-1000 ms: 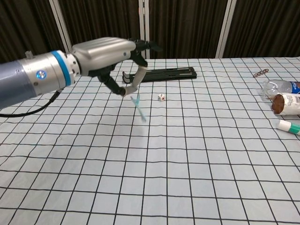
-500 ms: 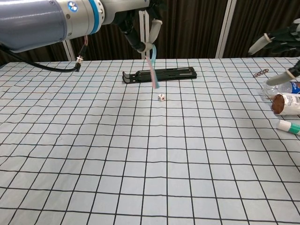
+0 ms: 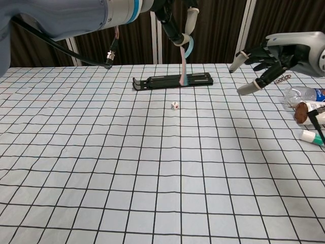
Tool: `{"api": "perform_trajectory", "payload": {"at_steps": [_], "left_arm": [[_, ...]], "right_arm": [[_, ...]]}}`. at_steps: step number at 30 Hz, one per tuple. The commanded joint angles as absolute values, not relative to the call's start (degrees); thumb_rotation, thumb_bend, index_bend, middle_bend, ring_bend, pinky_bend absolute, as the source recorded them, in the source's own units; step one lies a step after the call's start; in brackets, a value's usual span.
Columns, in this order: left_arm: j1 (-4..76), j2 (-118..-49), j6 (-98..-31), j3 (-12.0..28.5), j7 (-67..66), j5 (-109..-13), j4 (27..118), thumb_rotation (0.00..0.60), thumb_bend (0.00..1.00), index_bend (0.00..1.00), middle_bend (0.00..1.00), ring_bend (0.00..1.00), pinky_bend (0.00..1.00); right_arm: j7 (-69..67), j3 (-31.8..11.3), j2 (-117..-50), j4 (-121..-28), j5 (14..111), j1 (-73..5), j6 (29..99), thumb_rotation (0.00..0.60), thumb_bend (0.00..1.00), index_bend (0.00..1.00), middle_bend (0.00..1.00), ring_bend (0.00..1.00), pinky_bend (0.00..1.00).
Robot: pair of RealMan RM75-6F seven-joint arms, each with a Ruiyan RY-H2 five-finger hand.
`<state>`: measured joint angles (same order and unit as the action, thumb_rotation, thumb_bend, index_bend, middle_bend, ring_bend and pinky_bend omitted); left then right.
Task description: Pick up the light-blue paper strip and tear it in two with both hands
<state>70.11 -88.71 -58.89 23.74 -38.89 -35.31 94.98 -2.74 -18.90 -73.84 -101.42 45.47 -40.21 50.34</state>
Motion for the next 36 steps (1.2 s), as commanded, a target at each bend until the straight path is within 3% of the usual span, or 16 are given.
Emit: {"api": "perform_trajectory", "payload": {"at_steps": [1,15,36], "left_arm": [[71.0,-89.2,-59.6,24.1,-39.2,-33.8,94.9,0.600,0.61,0.91,0.00,0.00,0.00],[73.6,-92.8,-61.3,25.3,-37.5,-29.5,92.1,0.600,0.61,0.91,0.00,0.00,0.00],[74.3,-96.5,-62.8,25.1,-34.4,-31.7,89.2,0.600,0.61,0.91,0.00,0.00,0.00]], "right_arm": [[-1.3,-19.5,-75.8,-100.8,43.6,-41.5,52.1,0.600,0.08,0.42,0.00,0.00,0.00],[1.2,-20.5,-80.6,-97.9,40.4,-44.5,54.5,0.600,0.16,0.46,0.02,0.00,0.00],[1.3,-20.8,-81.6,-97.2,40.0,-44.3,55.0,0.600,0.25,0.52,0.04,0.00,0.00]]}}
